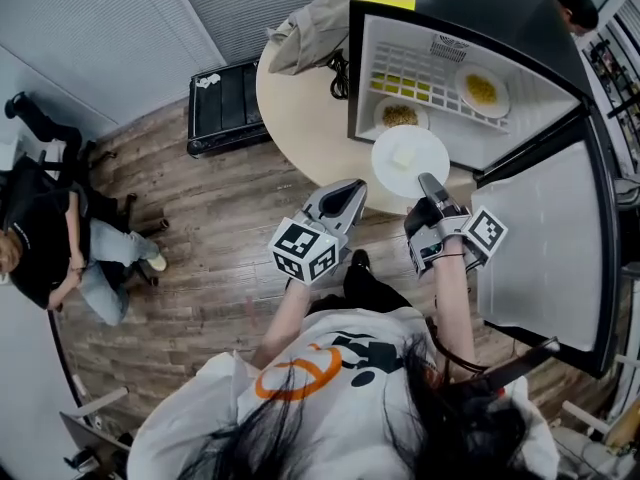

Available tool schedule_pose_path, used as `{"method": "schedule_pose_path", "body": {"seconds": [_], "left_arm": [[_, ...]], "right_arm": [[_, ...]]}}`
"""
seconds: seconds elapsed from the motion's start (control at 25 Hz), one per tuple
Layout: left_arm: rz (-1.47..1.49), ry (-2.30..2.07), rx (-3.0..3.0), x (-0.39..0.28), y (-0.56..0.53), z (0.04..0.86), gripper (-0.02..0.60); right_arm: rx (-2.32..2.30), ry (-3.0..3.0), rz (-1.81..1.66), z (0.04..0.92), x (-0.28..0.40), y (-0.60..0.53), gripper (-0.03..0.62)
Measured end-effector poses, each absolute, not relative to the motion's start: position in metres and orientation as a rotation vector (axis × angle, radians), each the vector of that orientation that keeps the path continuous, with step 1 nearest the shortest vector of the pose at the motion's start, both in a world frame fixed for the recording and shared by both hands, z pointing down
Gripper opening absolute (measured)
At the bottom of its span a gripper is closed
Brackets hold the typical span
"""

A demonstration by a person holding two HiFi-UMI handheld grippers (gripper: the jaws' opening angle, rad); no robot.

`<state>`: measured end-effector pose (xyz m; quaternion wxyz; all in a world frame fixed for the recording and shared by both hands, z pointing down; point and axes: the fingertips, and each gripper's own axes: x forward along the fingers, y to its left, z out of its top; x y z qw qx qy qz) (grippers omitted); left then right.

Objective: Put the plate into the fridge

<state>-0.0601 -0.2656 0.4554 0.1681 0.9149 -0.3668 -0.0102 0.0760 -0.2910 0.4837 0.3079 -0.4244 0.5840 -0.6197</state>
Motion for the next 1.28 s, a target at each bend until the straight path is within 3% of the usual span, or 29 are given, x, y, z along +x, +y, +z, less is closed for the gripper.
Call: {"method": "schedule_pose_path", "body": {"seconds": [1.28], "left_arm": [[0.065,-1.005,2.626,-0.036,-0.331,0.460,0.012]], "right_arm": [[-1.187,1.599,-1.565,0.452,0.104,-0.470,0.029]]}}
